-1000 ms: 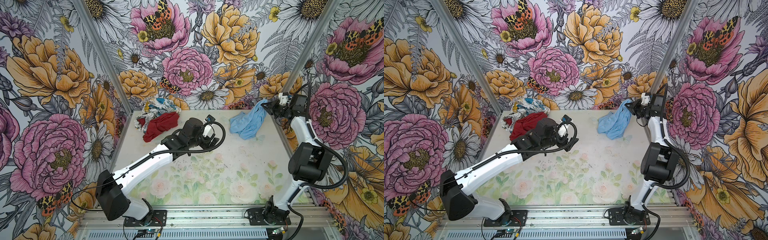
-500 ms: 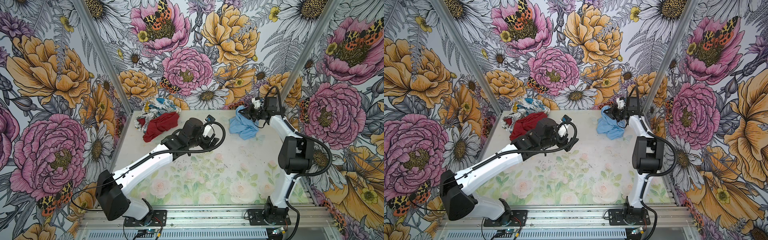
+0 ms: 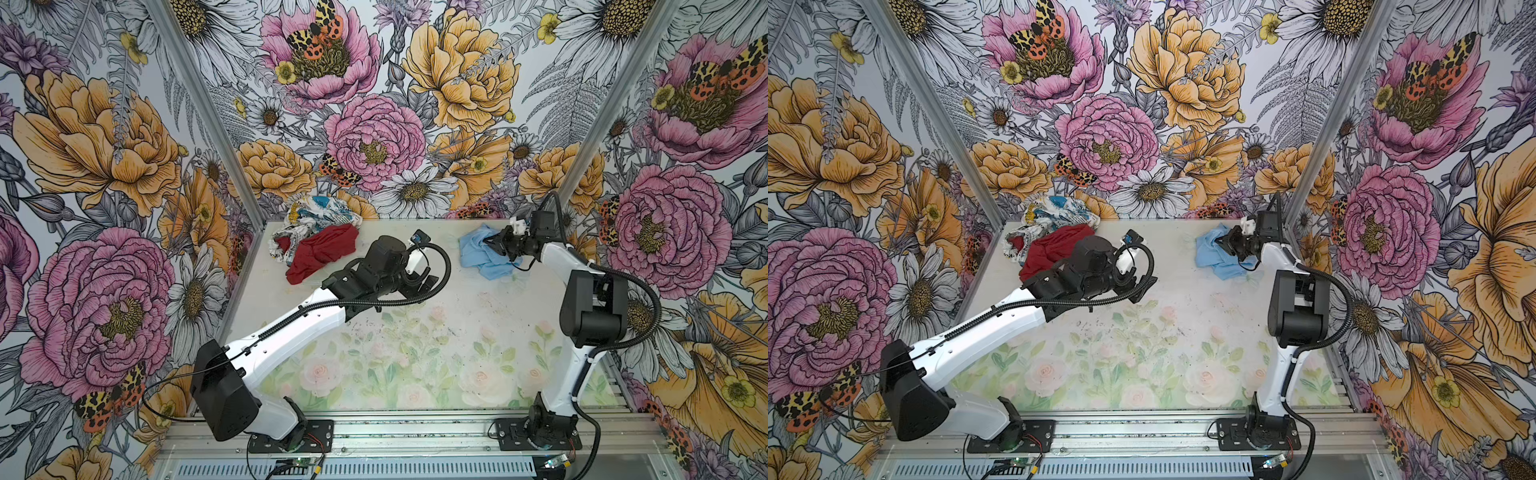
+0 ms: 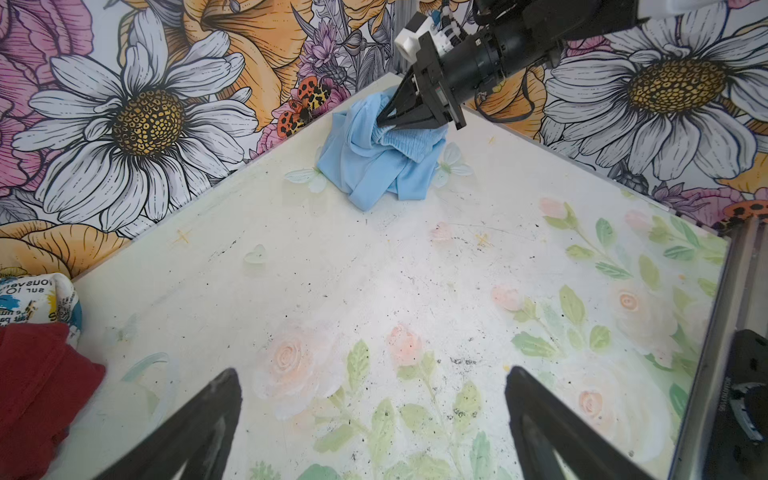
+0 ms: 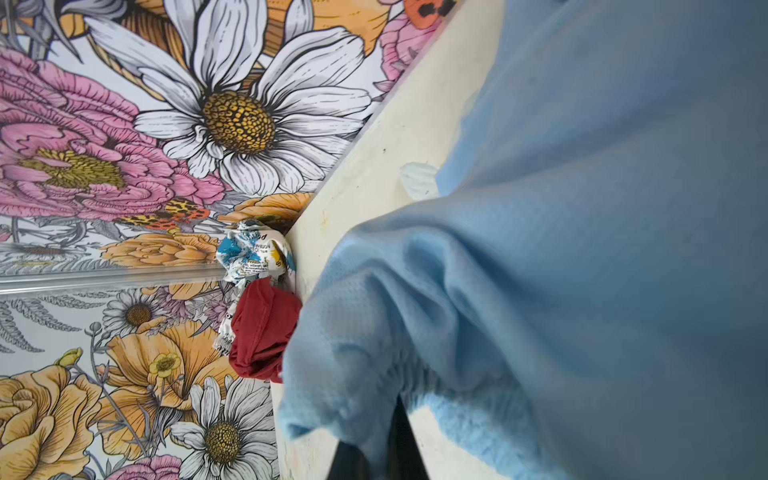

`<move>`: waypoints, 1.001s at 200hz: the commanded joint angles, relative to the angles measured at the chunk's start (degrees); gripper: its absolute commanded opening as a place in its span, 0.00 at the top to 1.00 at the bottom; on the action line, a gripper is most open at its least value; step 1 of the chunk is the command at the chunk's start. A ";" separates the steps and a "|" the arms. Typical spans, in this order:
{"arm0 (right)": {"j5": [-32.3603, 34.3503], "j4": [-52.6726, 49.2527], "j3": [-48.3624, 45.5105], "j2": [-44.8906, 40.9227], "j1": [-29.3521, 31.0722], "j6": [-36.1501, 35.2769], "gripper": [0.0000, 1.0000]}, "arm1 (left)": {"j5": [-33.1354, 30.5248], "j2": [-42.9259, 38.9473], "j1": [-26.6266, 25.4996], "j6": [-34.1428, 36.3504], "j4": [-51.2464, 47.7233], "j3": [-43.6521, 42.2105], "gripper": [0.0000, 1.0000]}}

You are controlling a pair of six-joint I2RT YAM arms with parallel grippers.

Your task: Pick out a specific cloth from the pile

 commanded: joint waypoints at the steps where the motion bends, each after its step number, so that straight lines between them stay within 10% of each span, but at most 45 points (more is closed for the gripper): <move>1: 3.06 1.32 -0.81 -1.63 -1.30 -0.24 1.00 | 0.23 0.93 -0.74 0.37 1.13 1.60 0.01; 85: 8.88 -1.91 0.59 1.77 -0.65 -3.79 1.00 | -1.09 -0.01 -1.79 -0.19 1.09 0.75 0.01; 135: 12.82 -7.44 -2.32 -7.50 1.03 -10.88 0.22 | -1.00 -0.28 -1.89 -0.38 1.15 0.11 0.01; 200: 37.25 -21.41 -5.66 -21.43 9.41 -28.36 0.07 | -1.11 0.41 -1.95 -0.72 1.34 -0.95 0.01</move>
